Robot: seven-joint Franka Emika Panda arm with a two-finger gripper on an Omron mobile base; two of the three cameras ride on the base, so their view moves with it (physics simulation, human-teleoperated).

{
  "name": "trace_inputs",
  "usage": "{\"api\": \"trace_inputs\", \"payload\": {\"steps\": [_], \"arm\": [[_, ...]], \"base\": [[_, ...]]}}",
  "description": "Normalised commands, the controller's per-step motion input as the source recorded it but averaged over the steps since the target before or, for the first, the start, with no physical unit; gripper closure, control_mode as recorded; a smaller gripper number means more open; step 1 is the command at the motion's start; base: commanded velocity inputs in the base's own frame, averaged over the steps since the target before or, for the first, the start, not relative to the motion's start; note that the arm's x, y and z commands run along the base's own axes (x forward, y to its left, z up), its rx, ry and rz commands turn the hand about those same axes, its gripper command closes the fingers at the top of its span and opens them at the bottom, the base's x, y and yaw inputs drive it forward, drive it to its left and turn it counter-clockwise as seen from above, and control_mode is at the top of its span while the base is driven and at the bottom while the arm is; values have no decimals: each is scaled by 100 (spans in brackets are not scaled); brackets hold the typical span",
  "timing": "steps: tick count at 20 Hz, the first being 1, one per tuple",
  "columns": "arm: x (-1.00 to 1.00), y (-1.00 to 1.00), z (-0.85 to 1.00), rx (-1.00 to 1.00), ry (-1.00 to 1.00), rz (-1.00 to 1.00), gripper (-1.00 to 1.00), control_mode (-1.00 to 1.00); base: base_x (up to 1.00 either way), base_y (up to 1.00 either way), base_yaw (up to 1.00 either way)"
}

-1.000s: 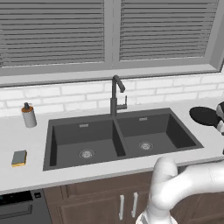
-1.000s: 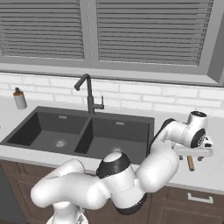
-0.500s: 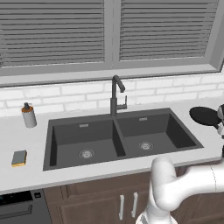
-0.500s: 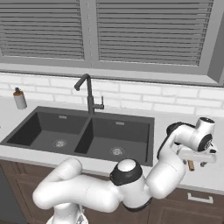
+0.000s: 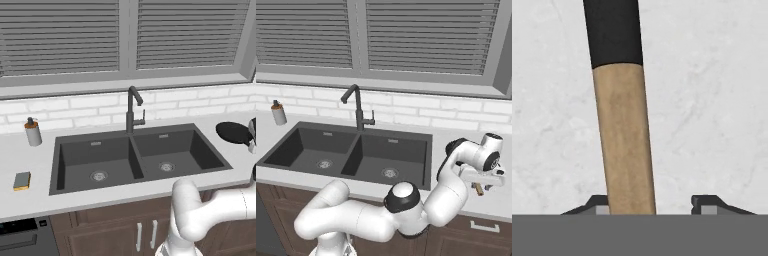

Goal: Pick the pan and sponge and place them into the sink. Then turn on the water.

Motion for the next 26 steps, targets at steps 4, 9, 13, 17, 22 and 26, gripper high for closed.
{"api": "trace_inputs", "payload": {"steps": [4, 9, 13, 17, 22, 26], "arm": [[-3, 28, -76, 0, 0, -5, 100, -100], [-43, 10, -55, 1, 0, -7, 100, -100], [-56, 26, -26, 6, -2, -10, 100, -100], [-21, 76, -9, 2, 0, -18, 100, -100], [0, 91, 4, 0, 0, -16, 100, -100], [0, 59, 22, 0, -3, -16, 100, -100]], "base": [[0, 0, 0], [0, 0, 0], [0, 0, 0], [0, 0, 0], [0, 0, 0], [0, 0, 0]]}}
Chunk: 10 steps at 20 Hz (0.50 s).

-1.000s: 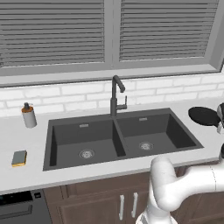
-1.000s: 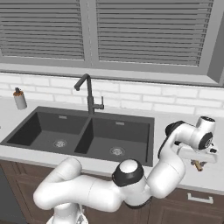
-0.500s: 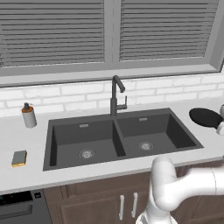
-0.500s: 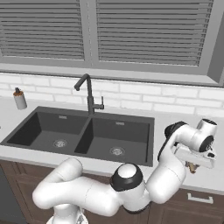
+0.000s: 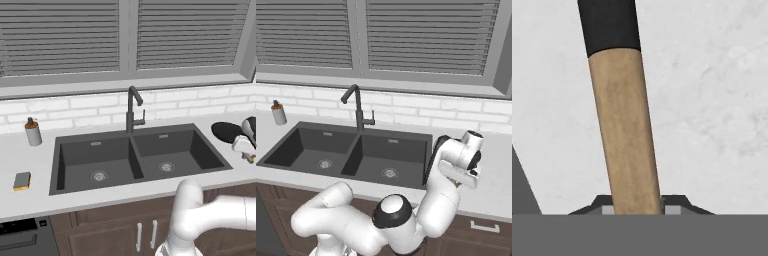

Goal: Pick the pan and sponge and place them into the sink. Then turn on the water.

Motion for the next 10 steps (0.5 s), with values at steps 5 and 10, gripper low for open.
{"api": "trace_inputs", "payload": {"steps": [5, 10], "arm": [[0, 28, 39, 0, -12, -25, 100, -100], [0, 19, 49, 0, -21, -30, 100, -100]], "base": [[0, 0, 0], [0, 0, 0]]}}
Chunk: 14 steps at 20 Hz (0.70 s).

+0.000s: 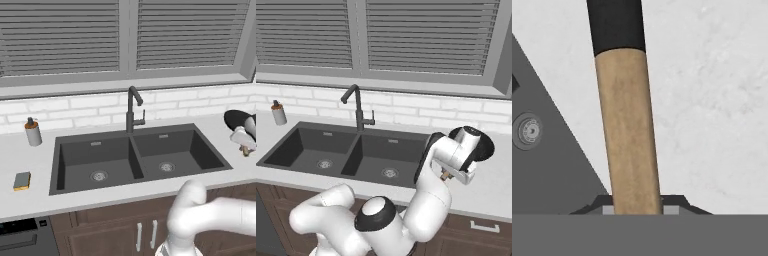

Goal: Pick the pan and sponge and place them into the sink. Then turn on the water.

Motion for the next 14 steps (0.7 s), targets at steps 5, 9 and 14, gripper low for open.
{"api": "trace_inputs", "payload": {"steps": [5, 9, 14], "arm": [[0, 29, 45, -2, -14, -45, 100, -100], [0, 39, 49, -21, 0, -38, 100, -100], [-2, 56, 53, -30, -2, -30, 100, -100]], "base": [[0, 0, 0], [0, 0, 0], [0, 0, 0]]}}
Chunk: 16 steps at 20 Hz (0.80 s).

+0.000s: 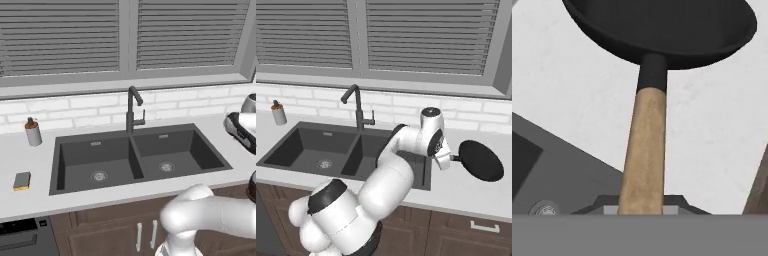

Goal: Pick the pan and sponge and place them into the sink. Then turn on the water.

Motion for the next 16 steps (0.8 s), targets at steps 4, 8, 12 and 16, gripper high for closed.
{"api": "trace_inputs", "payload": {"steps": [4, 8, 12, 16], "arm": [[-25, 65, 33, -25, -4, -29, 100, -100], [-50, 68, 7, -15, -11, -25, 100, -100], [-47, 71, 15, -15, -18, -18, 100, -100], [-33, 71, 29, -26, -18, -7, 100, -100]], "base": [[0, 0, 0], [0, 0, 0], [0, 0, 0], [0, 0, 0]]}}
